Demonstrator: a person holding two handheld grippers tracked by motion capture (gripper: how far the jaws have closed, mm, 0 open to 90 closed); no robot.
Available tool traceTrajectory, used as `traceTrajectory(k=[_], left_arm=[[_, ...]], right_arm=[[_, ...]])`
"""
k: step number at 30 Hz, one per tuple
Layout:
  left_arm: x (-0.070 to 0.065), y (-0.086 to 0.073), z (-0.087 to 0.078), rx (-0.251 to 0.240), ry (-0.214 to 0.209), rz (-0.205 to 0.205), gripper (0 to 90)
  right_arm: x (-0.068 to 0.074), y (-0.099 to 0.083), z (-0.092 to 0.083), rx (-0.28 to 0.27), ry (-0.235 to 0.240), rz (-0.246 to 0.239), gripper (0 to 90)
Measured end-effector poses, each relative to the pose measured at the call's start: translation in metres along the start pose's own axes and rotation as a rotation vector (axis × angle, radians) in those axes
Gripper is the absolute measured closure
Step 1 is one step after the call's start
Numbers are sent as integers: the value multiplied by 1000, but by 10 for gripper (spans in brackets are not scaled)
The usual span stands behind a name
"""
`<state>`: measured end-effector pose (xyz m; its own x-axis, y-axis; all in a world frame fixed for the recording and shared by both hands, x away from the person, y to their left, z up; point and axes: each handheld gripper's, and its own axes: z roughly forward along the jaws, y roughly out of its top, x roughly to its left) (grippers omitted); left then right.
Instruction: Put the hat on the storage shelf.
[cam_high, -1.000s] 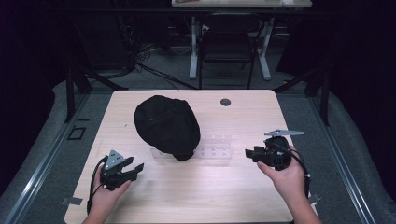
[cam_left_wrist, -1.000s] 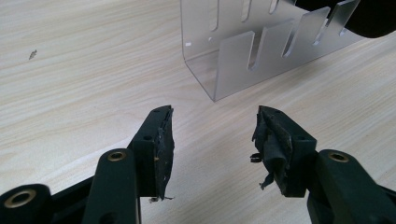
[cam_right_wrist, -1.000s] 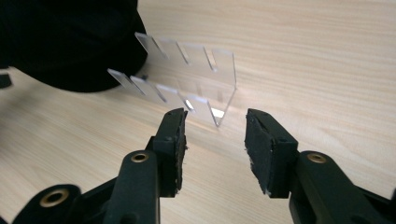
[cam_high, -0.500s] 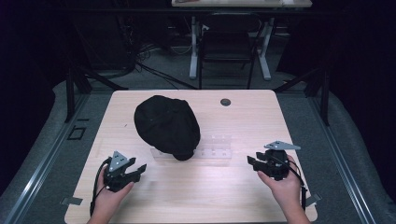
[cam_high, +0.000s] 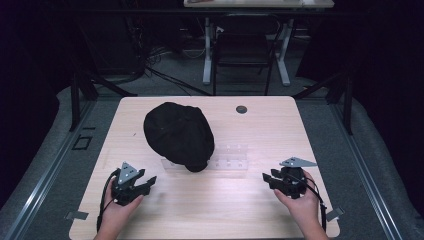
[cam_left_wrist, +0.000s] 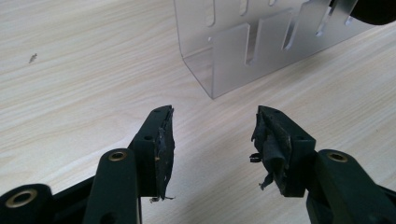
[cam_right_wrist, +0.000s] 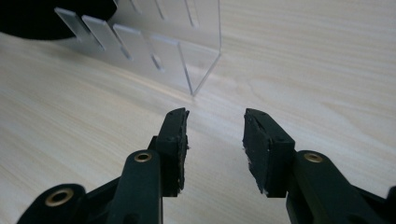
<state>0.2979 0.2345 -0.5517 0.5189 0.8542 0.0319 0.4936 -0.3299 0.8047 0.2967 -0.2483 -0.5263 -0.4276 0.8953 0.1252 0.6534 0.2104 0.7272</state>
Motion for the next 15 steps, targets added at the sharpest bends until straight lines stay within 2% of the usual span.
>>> traceTrajectory(k=[3, 9, 14, 15], left_arm=[[0, 1, -1, -10, -2, -7, 476], [-3, 2, 1, -18, -13, -13, 474], [-13, 7, 1, -30, -18, 3, 460], [-17, 10, 0, -40, -5, 24, 439]], right_arm=[[0, -3, 3, 10, 26, 13, 607], [-6, -4, 6, 16, 23, 21, 628], [-8, -5, 10, 16, -8, -3, 603], [-8, -6, 10, 10, -6, -4, 599]])
